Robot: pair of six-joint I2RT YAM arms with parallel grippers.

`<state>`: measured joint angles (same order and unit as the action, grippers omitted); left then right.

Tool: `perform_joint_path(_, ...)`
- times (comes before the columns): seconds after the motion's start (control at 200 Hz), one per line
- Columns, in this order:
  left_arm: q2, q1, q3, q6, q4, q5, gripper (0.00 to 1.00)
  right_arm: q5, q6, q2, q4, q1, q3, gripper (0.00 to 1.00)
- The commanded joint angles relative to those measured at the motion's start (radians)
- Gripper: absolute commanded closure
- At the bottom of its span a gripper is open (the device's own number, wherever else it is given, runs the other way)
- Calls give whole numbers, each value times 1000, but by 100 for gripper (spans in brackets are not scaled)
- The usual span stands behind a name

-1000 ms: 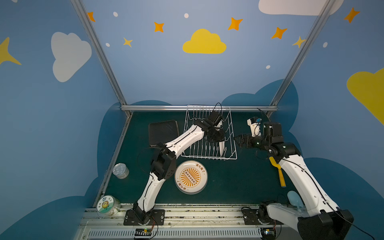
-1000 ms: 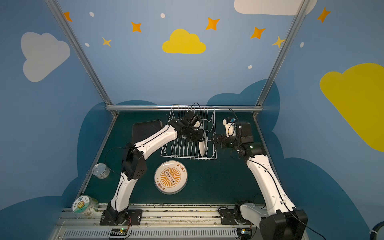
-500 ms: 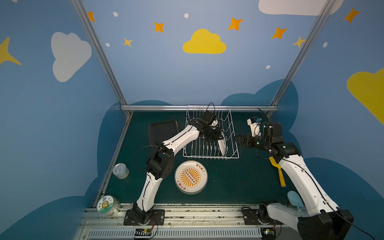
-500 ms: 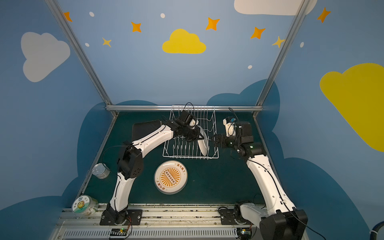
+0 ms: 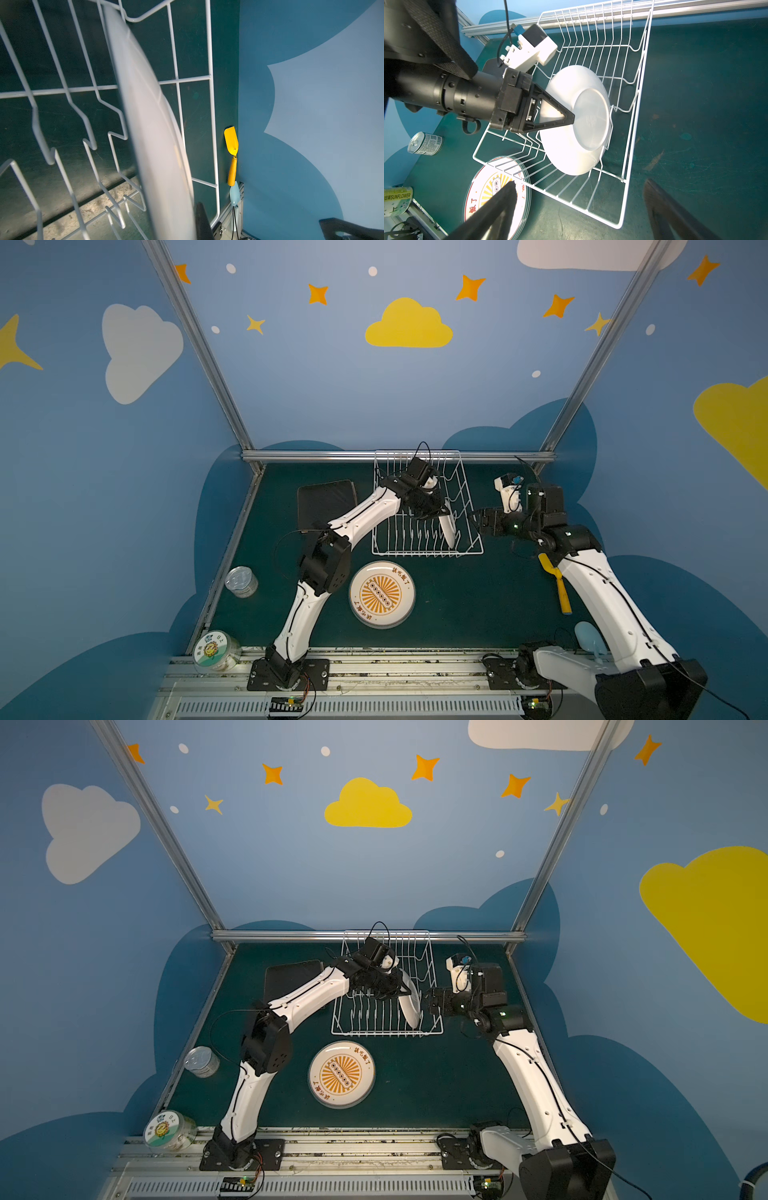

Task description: Unload the plates from the dish rack

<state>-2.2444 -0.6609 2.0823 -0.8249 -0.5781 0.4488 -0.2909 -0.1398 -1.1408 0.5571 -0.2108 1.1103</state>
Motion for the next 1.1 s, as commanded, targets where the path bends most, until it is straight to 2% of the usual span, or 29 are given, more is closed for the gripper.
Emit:
perform_joint_path(0.0, 37, 4, 42, 42, 8, 43, 97, 9, -18, 10, -2, 6, 19, 6)
perform_joint_path(0.375, 174, 23, 49, 66, -24, 36, 97, 32, -82, 22, -2, 19, 65, 6)
perform_joint_path(0.521, 235, 24, 42, 136, 5, 13, 97, 18, -116, 32, -14, 28, 90, 5)
perform_joint_path(0.666, 300, 24, 19, 298, 1, -65, 97, 11, -225, 9, 17, 55, 133, 4)
perform_joint_path(0.761, 352, 20, -21, 420, 6, -117, 97, -54, -296, -31, 47, 84, 174, 5)
perform_joint_path(0.826, 397, 13, -72, 500, 25, -191, 97, -94, -333, -52, 49, 96, 191, 5)
perform_joint_path(0.911, 476, -2, -199, 618, 107, -299, 97, -133, -377, -61, 12, 107, 193, 5)
perform_joint_path(1.096, 656, -10, -538, 846, 413, -379, 97, -203, -451, -90, -58, 117, 206, 6)
